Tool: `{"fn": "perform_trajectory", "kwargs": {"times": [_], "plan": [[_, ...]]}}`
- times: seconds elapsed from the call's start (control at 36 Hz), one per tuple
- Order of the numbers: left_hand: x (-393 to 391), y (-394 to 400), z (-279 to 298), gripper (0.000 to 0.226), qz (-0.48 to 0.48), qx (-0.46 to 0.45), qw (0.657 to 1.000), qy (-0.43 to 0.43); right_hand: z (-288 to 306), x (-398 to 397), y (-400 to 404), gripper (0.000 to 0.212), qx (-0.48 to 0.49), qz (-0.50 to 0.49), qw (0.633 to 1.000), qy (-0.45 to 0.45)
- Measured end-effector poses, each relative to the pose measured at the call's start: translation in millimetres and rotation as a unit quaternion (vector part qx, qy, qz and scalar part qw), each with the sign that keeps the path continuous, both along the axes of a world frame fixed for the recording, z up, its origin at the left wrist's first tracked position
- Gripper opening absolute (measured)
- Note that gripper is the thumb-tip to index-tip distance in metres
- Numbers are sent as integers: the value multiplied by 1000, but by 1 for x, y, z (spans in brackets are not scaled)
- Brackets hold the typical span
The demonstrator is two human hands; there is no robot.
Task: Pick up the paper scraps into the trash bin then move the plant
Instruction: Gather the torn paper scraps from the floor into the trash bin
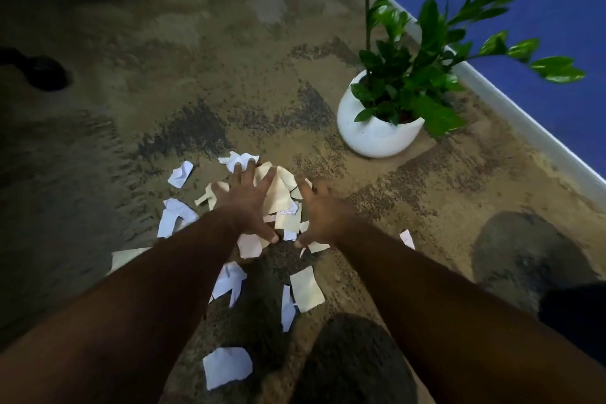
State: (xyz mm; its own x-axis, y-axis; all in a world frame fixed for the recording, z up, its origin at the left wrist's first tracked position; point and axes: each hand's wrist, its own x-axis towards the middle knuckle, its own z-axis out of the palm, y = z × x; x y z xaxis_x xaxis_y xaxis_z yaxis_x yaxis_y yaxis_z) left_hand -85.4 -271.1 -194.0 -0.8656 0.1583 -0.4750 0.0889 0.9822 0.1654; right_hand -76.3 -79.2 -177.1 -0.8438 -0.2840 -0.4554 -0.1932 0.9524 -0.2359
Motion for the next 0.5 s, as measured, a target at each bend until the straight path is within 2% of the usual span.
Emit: {"fn": "perform_trajectory", "kwargs": {"times": [0.19,0.28,0.36,0.5], "plan": [[-1,-2,-9,156,47,41,998,-32,-11,-15,-21,147,39,55,998,-1],[-2,3,-9,154,48,21,998,-41,-13,-22,-28,150,70,67,995,-7],[-3,6,-8,140,44,5,998,-35,-16,-25,-31,143,79,66,995,-4],[-1,9,-6,103,6,-4,1000,22,-21,-21,-31,119,62,71,995,19]]}}
